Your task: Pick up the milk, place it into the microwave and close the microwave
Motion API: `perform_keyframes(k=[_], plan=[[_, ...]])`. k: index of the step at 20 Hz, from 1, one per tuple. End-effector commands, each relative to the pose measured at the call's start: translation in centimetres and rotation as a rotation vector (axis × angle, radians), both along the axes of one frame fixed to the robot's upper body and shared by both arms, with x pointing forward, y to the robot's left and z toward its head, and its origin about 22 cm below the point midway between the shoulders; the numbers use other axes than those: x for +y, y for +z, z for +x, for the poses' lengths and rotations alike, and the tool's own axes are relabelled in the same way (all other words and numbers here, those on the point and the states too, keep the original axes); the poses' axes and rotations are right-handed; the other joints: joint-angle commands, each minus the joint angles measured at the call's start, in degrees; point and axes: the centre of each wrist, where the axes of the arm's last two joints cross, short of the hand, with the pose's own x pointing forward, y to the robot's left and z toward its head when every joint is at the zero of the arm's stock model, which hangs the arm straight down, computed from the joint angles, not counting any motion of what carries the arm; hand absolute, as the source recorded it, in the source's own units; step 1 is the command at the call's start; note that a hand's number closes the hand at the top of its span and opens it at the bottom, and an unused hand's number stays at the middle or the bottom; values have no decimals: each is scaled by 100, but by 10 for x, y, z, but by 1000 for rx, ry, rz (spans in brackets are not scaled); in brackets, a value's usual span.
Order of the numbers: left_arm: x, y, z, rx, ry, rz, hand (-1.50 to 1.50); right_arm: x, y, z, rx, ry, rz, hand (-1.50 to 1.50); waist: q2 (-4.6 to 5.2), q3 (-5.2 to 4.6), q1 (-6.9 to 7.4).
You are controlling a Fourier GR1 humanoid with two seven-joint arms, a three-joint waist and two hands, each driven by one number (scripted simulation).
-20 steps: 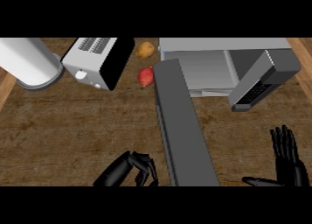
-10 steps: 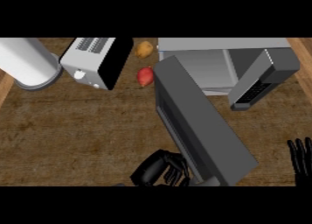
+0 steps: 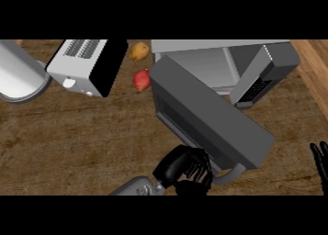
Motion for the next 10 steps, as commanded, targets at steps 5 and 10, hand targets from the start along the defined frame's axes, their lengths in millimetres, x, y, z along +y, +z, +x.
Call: perform_keyframes(k=[5, 10], plan=[[-19, 35, 30, -58, 132, -78, 150, 0, 28, 13, -43, 87, -33, -150, 94, -22, -467], [-18, 55, 44, -107, 232, -273, -150, 0, 38, 16, -93, 95, -28, -150, 167, -36, -691]])
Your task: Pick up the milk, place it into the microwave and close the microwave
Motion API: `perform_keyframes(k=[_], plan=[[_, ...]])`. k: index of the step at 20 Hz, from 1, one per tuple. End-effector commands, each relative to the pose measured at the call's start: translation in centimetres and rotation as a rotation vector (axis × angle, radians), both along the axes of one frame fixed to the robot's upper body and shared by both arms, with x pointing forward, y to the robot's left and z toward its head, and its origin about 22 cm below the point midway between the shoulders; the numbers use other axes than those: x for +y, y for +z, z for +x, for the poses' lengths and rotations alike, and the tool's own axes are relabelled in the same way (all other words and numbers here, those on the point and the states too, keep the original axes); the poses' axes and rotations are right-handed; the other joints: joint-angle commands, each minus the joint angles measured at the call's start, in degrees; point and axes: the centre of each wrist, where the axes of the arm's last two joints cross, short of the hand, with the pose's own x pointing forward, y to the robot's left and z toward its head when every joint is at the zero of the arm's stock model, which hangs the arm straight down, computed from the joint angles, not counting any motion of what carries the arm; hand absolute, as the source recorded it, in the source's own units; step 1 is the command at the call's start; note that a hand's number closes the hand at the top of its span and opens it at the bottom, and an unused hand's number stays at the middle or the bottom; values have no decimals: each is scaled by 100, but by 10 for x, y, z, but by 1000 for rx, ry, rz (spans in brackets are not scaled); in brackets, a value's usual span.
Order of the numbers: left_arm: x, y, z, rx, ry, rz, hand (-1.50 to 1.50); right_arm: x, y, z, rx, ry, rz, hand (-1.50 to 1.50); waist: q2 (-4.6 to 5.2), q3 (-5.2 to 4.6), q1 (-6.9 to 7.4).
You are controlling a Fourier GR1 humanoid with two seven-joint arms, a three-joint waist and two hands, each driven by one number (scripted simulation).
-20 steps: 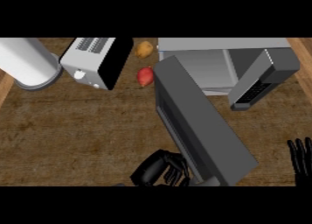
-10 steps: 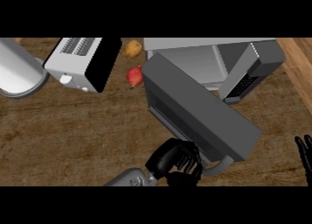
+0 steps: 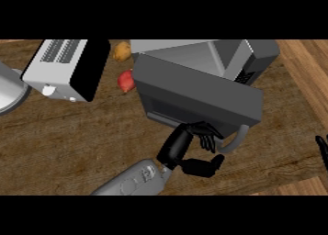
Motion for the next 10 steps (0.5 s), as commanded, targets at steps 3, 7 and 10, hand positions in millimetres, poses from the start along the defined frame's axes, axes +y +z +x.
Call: perform_keyframes(k=[3, 7, 10], plan=[[-8, 24, 18, -75, 73, -120, -150, 3, 10, 8, -16, 50, 8, -150, 99, 4, -298], [-9, 32, 30, -93, 108, -138, -150, -2, 24, 15, -46, 82, 10, -150, 146, 9, -460], [-11, 41, 41, -118, 135, -150, -150, -3, 26, 15, -52, 90, 16, -150, 163, 20, -605]])
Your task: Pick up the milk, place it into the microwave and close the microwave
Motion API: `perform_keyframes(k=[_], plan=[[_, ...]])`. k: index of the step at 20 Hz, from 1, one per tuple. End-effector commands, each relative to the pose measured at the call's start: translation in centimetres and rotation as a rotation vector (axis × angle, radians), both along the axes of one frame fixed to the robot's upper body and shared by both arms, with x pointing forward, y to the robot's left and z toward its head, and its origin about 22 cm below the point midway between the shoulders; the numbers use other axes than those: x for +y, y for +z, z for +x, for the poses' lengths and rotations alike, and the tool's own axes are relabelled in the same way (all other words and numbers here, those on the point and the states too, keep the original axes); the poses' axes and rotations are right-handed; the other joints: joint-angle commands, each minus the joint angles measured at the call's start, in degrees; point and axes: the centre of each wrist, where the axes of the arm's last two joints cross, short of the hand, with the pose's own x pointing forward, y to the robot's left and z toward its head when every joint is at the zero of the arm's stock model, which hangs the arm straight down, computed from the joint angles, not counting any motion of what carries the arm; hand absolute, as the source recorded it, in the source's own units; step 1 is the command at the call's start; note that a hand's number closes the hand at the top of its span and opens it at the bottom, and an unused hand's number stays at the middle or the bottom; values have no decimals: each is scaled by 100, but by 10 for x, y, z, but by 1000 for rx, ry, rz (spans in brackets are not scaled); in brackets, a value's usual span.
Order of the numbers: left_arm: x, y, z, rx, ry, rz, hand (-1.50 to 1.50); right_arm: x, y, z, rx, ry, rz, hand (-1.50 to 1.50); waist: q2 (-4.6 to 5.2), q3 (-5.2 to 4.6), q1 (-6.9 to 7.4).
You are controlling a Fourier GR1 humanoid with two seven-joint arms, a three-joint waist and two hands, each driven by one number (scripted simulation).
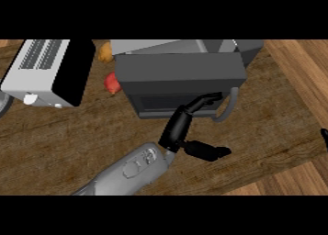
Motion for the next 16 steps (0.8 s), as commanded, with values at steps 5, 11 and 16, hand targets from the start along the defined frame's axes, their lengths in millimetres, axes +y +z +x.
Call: perform_keyframes(k=[5, 11, 16], plan=[[-6, 19, 22, -47, 62, -40, -150, -2, 15, 11, -33, 69, 16, -150, 99, 18, -310], [-8, 30, 36, -67, 89, -50, -150, -4, 26, 19, -44, 120, 12, -150, 140, 22, -419], [-7, 35, 45, -72, 111, -62, -150, -1, 34, 27, -65, 157, 22, -150, 210, 24, -497]])
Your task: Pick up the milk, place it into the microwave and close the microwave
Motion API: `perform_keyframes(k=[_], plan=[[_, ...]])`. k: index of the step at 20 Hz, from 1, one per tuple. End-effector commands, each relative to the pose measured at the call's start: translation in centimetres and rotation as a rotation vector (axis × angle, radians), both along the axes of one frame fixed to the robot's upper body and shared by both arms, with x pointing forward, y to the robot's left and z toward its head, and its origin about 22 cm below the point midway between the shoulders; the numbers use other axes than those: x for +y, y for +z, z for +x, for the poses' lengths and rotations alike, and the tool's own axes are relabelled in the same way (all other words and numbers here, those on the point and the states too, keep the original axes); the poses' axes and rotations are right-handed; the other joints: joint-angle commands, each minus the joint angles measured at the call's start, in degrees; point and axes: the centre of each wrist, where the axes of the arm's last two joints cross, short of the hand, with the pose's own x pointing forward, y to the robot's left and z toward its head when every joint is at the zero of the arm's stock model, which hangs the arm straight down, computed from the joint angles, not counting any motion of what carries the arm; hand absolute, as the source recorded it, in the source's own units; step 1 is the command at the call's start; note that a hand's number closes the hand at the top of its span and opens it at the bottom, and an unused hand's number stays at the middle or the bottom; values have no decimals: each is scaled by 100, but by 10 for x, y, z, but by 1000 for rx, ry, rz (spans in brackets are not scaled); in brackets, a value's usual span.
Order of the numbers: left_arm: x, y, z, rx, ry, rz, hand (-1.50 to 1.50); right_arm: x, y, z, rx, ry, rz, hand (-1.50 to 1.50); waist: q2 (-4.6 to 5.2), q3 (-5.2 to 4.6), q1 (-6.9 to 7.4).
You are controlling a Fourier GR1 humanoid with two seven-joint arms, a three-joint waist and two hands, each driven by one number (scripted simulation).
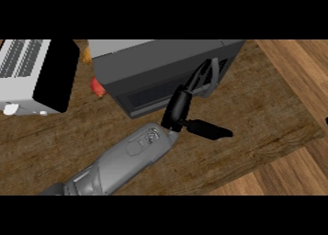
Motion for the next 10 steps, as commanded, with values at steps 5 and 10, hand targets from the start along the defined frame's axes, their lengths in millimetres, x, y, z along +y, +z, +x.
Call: perform_keyframes(k=[5, 10], plan=[[0, 7, 13, -13, 35, -15, -150, -5, 14, 7, -13, 25, -12, -150, 48, 5, -189], [-2, 13, 18, -28, 50, -23, -150, -9, 22, 11, -16, 21, -20, -150, 50, 7, -266]])
